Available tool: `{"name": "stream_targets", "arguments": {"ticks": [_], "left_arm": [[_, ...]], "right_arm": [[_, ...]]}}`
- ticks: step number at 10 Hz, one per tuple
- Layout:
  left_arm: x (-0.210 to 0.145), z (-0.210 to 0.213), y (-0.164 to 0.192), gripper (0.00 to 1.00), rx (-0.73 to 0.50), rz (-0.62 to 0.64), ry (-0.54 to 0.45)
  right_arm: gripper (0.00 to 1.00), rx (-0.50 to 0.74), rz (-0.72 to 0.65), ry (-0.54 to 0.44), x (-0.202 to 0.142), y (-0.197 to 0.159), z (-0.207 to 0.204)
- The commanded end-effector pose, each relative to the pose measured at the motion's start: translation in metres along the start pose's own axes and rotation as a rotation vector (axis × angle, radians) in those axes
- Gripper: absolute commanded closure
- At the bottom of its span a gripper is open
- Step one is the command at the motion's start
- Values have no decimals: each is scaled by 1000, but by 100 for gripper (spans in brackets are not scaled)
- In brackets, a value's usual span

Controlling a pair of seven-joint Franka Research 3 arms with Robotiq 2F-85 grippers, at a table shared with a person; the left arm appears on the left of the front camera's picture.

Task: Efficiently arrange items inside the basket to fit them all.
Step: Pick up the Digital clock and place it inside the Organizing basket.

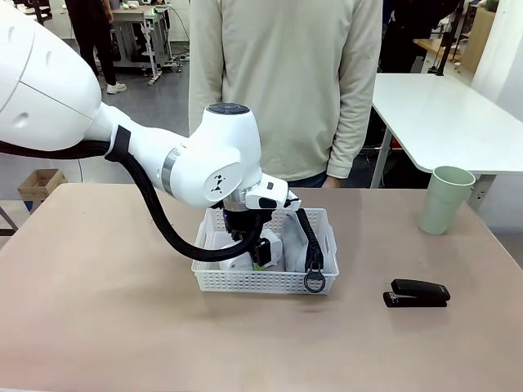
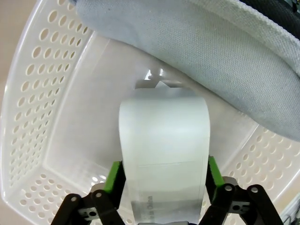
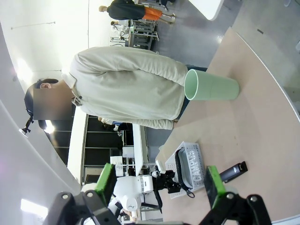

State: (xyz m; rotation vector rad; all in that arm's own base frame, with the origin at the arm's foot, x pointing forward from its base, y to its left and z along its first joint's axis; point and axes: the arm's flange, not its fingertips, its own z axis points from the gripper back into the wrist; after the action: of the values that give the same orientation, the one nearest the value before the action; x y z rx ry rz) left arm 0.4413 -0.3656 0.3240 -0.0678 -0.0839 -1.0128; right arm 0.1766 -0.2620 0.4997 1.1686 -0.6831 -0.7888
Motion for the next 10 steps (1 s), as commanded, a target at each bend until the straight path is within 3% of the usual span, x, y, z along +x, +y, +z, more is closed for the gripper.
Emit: {"name": "stream_targets", "arguments": {"ticks": [1, 7, 8, 10], "left_arm": [[3, 1, 1, 0, -23, -3, -6], [1, 5, 2, 0, -38, 3, -21], [2, 15, 4, 0, 1, 15, -42], [-2, 77, -1, 0, 69, 12, -155]], "right_arm": [[0, 24, 14, -3, 2, 2, 0], [0, 24, 14, -3, 2, 2, 0], [0, 24, 14, -3, 2, 2, 0], [0, 24, 14, -3, 2, 2, 0]]}}
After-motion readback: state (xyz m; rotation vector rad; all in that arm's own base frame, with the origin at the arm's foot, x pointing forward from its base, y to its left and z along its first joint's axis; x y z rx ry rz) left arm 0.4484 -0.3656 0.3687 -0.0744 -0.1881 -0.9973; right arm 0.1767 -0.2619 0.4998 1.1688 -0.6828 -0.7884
